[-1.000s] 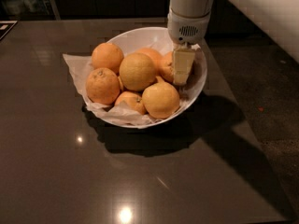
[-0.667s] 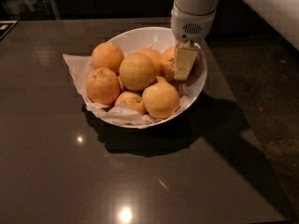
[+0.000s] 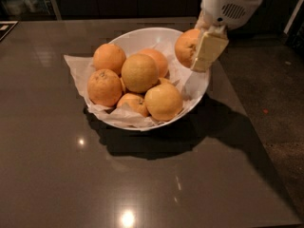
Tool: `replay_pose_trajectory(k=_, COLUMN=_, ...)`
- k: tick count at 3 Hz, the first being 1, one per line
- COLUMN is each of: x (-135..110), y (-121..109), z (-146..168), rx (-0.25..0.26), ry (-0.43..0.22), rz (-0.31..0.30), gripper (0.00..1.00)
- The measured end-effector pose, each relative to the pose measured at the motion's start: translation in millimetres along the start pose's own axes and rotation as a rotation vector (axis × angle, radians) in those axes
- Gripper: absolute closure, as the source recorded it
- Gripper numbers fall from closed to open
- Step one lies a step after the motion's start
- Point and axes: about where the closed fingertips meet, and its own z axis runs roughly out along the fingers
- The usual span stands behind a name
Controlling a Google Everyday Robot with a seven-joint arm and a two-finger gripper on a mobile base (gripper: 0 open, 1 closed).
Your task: Pick orange from white bowl
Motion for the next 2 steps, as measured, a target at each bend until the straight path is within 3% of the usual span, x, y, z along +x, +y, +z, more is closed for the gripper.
replay_pose_trajectory(k=1, x=1.1, y=19.5, z=-33.0, rx=0.052, ry=-0.112, rz=-0.024, gripper=1.0)
replay_pose_trajectory(k=2, x=-2.6, y=19.0, z=-37.1, rx=0.055, ry=-0.131, rz=-0.031, gripper=1.0)
